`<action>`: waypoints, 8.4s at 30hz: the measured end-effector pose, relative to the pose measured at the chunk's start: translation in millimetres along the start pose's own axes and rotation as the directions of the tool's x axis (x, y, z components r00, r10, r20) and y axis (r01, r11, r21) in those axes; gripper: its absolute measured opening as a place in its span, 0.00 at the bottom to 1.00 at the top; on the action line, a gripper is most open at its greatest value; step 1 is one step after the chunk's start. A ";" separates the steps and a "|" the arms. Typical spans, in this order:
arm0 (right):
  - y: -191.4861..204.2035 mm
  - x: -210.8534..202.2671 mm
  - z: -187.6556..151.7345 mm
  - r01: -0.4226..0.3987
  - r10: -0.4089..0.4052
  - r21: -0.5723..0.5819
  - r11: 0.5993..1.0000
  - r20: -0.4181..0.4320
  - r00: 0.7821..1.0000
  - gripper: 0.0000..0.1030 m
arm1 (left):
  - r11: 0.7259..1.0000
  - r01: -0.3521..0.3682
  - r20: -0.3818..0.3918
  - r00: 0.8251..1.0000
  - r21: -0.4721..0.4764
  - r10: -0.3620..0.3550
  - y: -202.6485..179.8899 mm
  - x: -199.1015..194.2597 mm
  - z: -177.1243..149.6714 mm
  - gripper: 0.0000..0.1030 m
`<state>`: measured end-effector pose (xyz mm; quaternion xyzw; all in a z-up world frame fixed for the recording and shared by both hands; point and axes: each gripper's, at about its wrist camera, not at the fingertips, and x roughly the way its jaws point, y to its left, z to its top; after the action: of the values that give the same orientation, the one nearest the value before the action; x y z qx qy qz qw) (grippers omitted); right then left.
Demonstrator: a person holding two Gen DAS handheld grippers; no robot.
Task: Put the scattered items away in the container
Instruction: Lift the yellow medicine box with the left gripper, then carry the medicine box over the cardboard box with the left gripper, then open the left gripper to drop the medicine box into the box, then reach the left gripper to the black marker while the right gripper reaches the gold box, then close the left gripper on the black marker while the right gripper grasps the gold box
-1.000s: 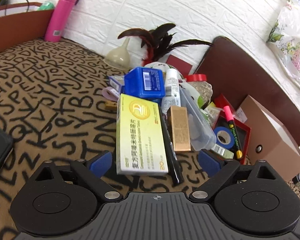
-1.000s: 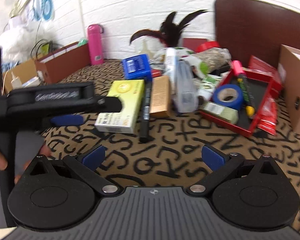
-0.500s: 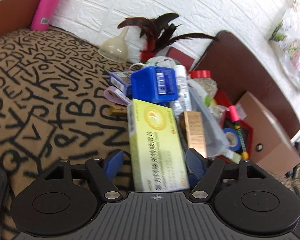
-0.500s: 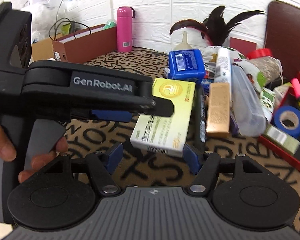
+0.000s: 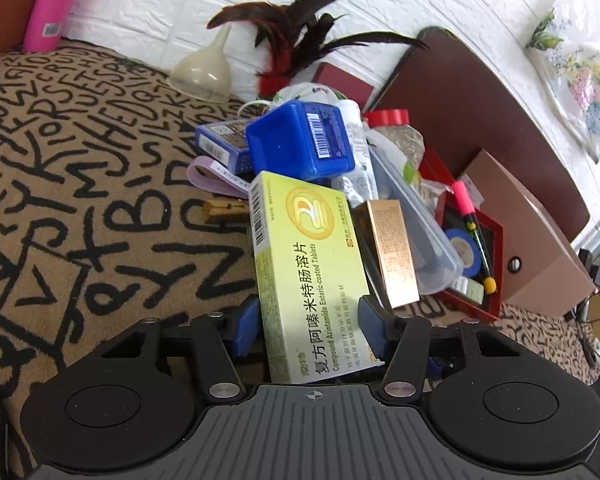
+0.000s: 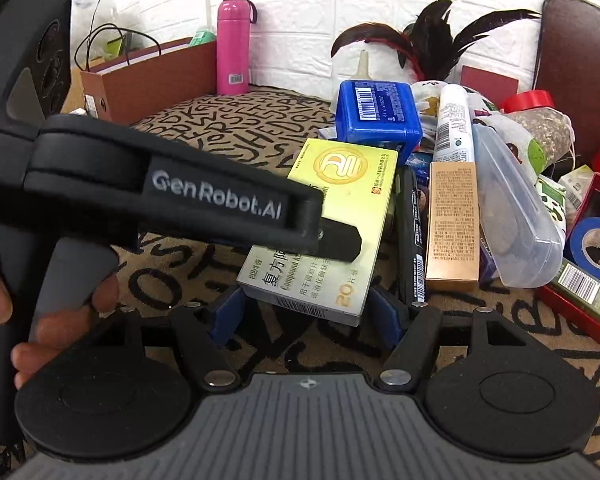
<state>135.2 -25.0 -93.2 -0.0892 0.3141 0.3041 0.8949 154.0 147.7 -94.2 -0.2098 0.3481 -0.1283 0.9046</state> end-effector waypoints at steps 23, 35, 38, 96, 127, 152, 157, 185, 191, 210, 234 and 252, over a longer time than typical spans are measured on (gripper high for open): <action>-16.0 -43.2 -18.9 0.009 -0.010 0.015 1.000 0.020 1.000 0.72 | 0.998 0.007 -0.092 0.996 0.063 -0.002 -37.8 -5.3 -26.5 0.62; -8.9 -64.5 -39.9 -0.018 0.020 0.028 0.999 -0.080 0.997 0.75 | 0.998 0.043 -0.102 0.994 0.048 -0.038 -55.1 -22.2 -56.3 0.76; -9.5 -55.7 -35.4 0.006 -0.002 0.065 0.998 -0.064 0.998 0.77 | 0.997 0.044 -0.103 0.994 0.059 -0.038 -54.5 -17.6 -54.9 0.75; -453.2 -162.8 7.0 0.656 -0.663 0.175 0.735 -0.018 0.748 0.88 | 0.871 0.336 -0.161 0.941 0.359 -0.297 -471.2 291.6 85.3 0.98; -140.6 -217.9 -70.9 0.396 -0.405 0.087 0.914 0.222 0.887 0.98 | 0.964 0.231 0.003 0.972 0.134 -0.233 -260.1 15.1 -66.1 1.00; -95.1 -83.9 -46.9 0.227 -0.228 0.126 0.966 -0.013 0.974 0.61 | 0.993 -0.088 0.014 0.996 -0.074 0.089 -109.4 37.6 -45.5 0.47; -89.2 -63.1 -40.9 0.169 -0.168 0.136 0.976 -0.017 0.986 0.61 | 0.991 -0.101 -0.003 0.995 -0.086 0.101 -93.4 30.6 -45.3 0.20; -64.1 -28.4 -16.8 0.103 -0.102 0.058 0.993 -0.019 0.995 0.32 | 0.991 -0.116 -0.027 0.993 -0.064 0.114 -64.0 4.4 -46.2 0.12; -65.6 -69.0 -44.8 0.112 -0.106 0.095 0.989 -0.061 0.992 0.32 | 0.996 -0.085 -0.069 0.994 -0.036 0.082 -68.6 -9.0 -58.4 0.12; -65.2 -96.4 -56.1 0.142 -0.139 0.070 0.987 -0.046 0.989 0.42 | 0.988 -0.115 -0.115 0.985 0.107 0.127 -104.6 -3.6 -65.3 0.41; -70.3 -79.2 -55.1 0.116 -0.110 0.106 0.988 -0.066 0.992 0.34 | 0.976 -0.134 -0.111 0.982 0.173 0.155 -118.4 4.1 -68.6 0.46; -78.0 -111.4 -74.9 0.017 -0.006 0.242 0.970 -0.048 0.999 0.34 | 0.984 -0.064 -0.133 0.987 0.166 0.086 -140.8 -12.9 -88.2 0.10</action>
<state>75.1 -168.0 -85.9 0.0116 0.3694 0.2562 0.8932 72.2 3.2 -79.8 -0.1134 0.4066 -0.1361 0.8963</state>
